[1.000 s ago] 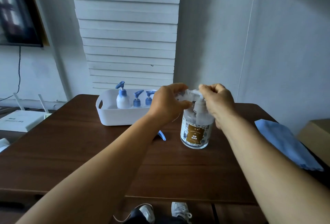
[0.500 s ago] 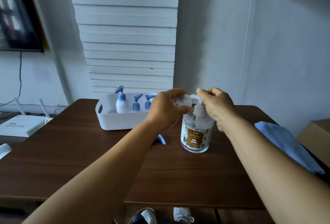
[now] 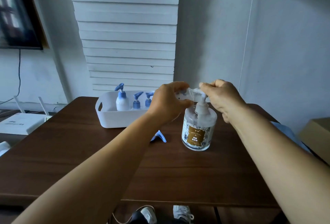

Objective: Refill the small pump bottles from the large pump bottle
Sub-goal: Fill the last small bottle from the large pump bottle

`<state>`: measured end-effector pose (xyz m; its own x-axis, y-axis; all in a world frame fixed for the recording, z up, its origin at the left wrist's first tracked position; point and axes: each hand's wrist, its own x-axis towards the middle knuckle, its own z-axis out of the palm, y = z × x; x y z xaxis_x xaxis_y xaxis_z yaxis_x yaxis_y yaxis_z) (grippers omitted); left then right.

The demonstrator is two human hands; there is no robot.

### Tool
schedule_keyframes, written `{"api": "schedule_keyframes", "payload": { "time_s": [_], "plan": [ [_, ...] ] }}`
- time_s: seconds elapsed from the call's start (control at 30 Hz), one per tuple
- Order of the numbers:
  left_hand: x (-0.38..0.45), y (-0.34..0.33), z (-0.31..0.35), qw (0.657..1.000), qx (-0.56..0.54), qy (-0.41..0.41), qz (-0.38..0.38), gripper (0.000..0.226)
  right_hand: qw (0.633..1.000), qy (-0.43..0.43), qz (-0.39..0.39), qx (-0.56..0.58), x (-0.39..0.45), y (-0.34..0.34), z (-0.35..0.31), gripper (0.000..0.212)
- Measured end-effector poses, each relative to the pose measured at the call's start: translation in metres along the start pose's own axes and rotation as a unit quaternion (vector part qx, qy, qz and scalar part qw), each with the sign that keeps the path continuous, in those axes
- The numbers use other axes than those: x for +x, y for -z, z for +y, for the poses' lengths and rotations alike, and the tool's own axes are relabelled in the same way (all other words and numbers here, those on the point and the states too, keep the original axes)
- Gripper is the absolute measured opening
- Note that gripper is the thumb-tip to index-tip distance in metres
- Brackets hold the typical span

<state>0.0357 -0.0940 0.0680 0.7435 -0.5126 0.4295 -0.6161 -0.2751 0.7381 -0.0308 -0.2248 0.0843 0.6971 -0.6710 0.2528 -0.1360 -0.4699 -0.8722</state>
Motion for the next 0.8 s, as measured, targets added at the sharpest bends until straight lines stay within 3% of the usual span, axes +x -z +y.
{"api": "schedule_keyframes", "payload": {
  "time_s": [0.5, 0.7, 0.8],
  "plan": [
    [-0.003, -0.007, -0.008, 1.0, 0.004, 0.014, -0.012, 0.048, 0.999, -0.031, 0.024, 0.031, -0.009, -0.015, 0.015, 0.028],
    [0.002, 0.0, 0.0, 1.0, 0.005, 0.002, -0.001, 0.044, 1.0, -0.009, -0.01, -0.005, 0.001, 0.0, -0.001, 0.028],
    [-0.001, -0.004, -0.003, 1.0, 0.006, 0.011, -0.006, 0.048, 0.999, -0.019, 0.022, 0.03, -0.005, -0.009, 0.011, 0.029]
  ]
}}
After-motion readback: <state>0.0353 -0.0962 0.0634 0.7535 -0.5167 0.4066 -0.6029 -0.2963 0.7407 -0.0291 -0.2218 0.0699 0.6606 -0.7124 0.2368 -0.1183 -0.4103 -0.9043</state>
